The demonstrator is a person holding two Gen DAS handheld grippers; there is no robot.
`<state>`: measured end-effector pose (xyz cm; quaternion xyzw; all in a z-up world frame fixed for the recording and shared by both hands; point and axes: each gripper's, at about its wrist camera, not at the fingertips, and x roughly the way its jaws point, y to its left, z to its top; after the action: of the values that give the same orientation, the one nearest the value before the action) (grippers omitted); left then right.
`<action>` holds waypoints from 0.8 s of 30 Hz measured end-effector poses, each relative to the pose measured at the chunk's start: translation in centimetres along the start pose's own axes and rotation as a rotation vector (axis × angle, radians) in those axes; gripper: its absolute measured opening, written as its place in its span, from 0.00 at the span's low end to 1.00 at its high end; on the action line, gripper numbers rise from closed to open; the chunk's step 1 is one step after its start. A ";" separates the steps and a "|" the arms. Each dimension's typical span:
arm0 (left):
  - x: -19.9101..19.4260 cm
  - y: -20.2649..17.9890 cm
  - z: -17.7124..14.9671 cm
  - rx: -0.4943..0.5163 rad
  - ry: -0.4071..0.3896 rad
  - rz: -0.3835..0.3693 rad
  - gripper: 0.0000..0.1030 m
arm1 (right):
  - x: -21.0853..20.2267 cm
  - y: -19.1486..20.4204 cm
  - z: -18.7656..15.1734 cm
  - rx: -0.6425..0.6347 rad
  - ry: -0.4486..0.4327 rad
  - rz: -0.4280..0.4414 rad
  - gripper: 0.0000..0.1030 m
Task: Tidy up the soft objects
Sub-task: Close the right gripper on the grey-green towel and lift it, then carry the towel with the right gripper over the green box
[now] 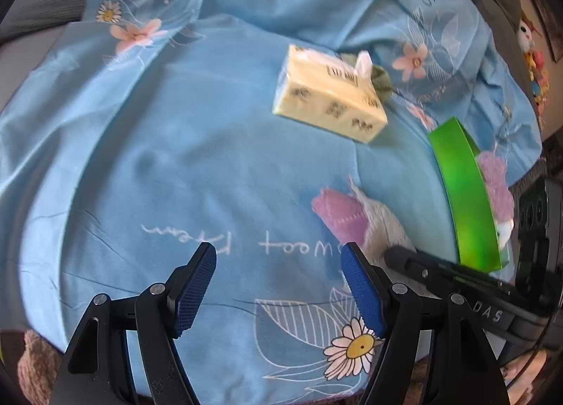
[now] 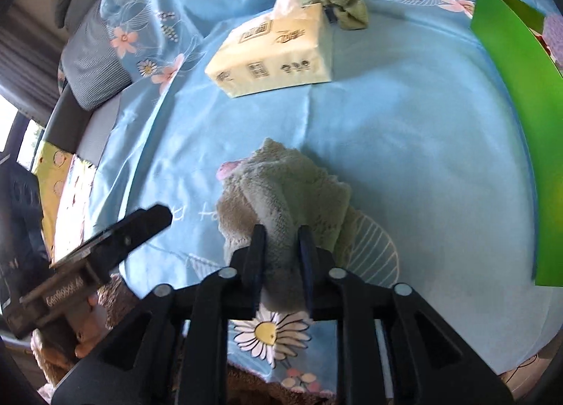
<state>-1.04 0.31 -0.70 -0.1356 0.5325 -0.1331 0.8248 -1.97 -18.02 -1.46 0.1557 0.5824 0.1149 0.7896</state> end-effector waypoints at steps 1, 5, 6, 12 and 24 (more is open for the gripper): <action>0.4 -0.3 -0.2 0.006 0.014 -0.002 0.72 | 0.0 -0.4 0.1 0.010 -0.003 -0.014 0.50; 1.6 -1.9 -1.0 0.058 0.049 -0.022 0.72 | -0.3 -2.1 0.0 0.069 -0.013 -0.025 0.65; 1.7 -2.3 -1.1 0.071 0.055 -0.026 0.72 | -0.5 -2.6 0.0 0.087 -0.011 -0.007 0.65; 2.8 -4.2 -1.8 0.128 0.095 -0.074 0.72 | -2.2 -3.6 -0.9 0.141 -0.027 0.033 0.67; 4.4 -6.4 -1.5 0.141 0.082 -0.153 0.70 | -1.7 -5.6 -1.5 0.217 -0.021 0.127 0.63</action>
<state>-1.15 -7.34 -2.71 -0.1122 0.5433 -0.2384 0.7971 -3.91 -23.60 -2.53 0.2779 0.5720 0.0991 0.7654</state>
